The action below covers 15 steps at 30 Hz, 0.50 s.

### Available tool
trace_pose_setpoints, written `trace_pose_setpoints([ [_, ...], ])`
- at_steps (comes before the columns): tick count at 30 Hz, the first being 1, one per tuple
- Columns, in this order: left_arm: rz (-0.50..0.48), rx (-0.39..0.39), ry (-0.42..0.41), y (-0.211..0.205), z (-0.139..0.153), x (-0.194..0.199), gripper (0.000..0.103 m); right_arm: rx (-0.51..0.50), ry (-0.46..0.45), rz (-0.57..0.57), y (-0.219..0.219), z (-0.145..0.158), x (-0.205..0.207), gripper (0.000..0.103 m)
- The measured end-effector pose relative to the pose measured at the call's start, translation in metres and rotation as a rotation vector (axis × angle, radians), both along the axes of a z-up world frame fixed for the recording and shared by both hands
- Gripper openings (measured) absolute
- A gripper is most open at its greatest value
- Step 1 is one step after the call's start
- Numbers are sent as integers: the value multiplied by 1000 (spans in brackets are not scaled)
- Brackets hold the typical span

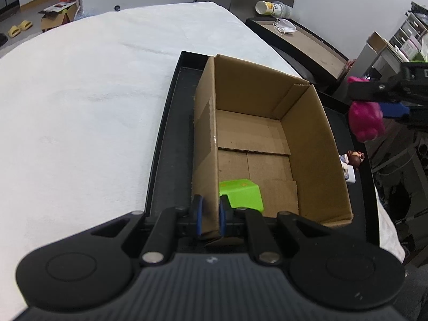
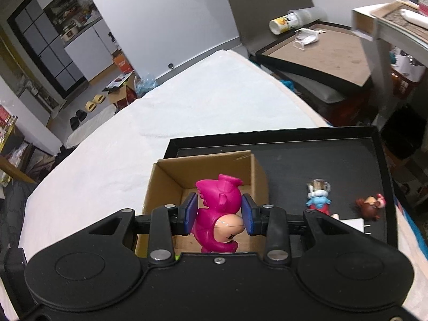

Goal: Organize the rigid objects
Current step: 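Lift the pink dinosaur with the right gripper and carry it over the box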

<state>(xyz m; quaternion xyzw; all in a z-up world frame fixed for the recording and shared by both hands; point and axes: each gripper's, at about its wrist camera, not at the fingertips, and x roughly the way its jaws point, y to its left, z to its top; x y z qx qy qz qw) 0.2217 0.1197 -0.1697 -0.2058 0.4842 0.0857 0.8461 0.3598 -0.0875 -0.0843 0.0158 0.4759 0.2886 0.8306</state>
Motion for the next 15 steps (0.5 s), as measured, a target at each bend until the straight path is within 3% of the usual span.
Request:
trace_pose_setpoints([
  [15,-20,-17,-5,6,-1,-1,12,-44,31,58,53,-25,3,35],
])
